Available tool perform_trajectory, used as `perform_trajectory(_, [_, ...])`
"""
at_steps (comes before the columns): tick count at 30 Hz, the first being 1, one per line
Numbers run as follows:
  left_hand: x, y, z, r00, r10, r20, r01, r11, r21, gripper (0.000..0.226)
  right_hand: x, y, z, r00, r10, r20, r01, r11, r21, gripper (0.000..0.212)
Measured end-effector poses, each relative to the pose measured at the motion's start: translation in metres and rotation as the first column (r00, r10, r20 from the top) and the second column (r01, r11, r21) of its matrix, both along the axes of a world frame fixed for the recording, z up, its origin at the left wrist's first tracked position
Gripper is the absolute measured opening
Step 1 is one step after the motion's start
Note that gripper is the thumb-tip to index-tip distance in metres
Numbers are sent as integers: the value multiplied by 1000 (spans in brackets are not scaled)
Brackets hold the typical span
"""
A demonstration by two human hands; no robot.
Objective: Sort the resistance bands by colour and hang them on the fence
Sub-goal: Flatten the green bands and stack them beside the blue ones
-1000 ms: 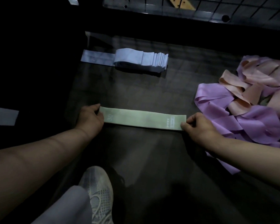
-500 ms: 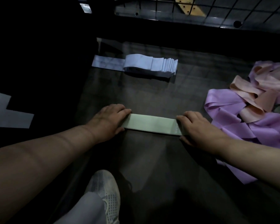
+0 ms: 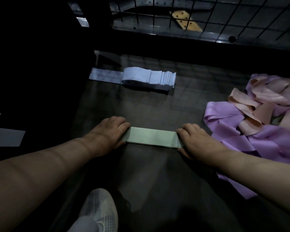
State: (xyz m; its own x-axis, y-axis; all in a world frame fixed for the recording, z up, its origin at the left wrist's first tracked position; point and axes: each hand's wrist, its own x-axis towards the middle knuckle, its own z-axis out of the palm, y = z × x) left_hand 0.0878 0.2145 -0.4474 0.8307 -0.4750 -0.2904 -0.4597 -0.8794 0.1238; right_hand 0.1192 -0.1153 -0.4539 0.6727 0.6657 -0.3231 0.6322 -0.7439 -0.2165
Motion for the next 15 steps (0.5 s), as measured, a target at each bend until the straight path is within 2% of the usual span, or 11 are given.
perform_trajectory(6, [-1, -2, 2, 999, -8, 31, 8, 1000, -1, 73, 0, 2, 2, 999, -13, -41, 12, 999, -29, 55])
perform_trajectory(10, [-4, -2, 7, 1000, 13, -10, -13, 1000, -12, 78, 1, 0, 7, 996, -6, -93, 2, 999, -39, 65])
perform_trajectory(12, [-4, -6, 12, 999, 25, -27, -25, 1000, 4, 77, 1, -6, 11, 996, -30, -79, 29, 1000, -12, 67])
perform_trajectory(15, [5, -21, 20, 997, 50, -52, -51, 999, -18, 71, 3, -23, 12, 995, -96, 30, 96, 995, -13, 56])
